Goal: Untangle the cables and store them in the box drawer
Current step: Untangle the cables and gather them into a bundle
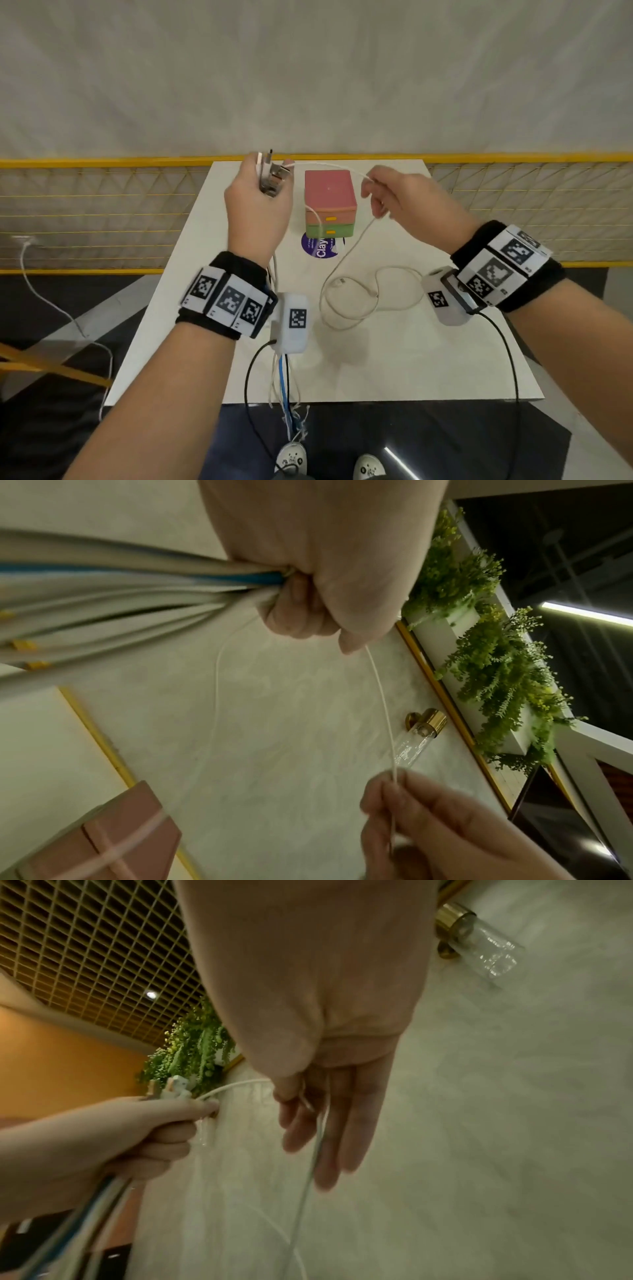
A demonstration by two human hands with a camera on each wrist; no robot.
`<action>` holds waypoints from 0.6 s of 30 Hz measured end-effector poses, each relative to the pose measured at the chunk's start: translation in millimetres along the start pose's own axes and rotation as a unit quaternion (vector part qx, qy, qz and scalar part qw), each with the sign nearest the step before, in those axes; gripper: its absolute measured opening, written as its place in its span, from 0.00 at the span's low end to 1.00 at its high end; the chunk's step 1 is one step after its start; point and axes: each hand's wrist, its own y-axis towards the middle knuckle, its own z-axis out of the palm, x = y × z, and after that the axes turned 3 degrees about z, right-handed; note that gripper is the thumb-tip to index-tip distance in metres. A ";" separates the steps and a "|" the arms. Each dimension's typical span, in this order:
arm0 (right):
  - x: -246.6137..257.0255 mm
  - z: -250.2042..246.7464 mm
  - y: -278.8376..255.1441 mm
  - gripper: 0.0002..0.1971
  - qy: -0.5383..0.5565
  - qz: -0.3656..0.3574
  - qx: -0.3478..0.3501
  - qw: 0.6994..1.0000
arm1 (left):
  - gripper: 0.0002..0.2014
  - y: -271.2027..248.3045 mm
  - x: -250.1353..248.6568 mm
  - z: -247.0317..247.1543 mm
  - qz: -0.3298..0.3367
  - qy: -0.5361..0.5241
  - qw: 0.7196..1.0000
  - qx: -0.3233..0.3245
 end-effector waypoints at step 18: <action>34.6 87.8 -82.7 0.15 0.158 -0.081 0.520 0.836 | 0.31 -12.7 3.7 -22.7 -0.066 -0.027 0.975 0.211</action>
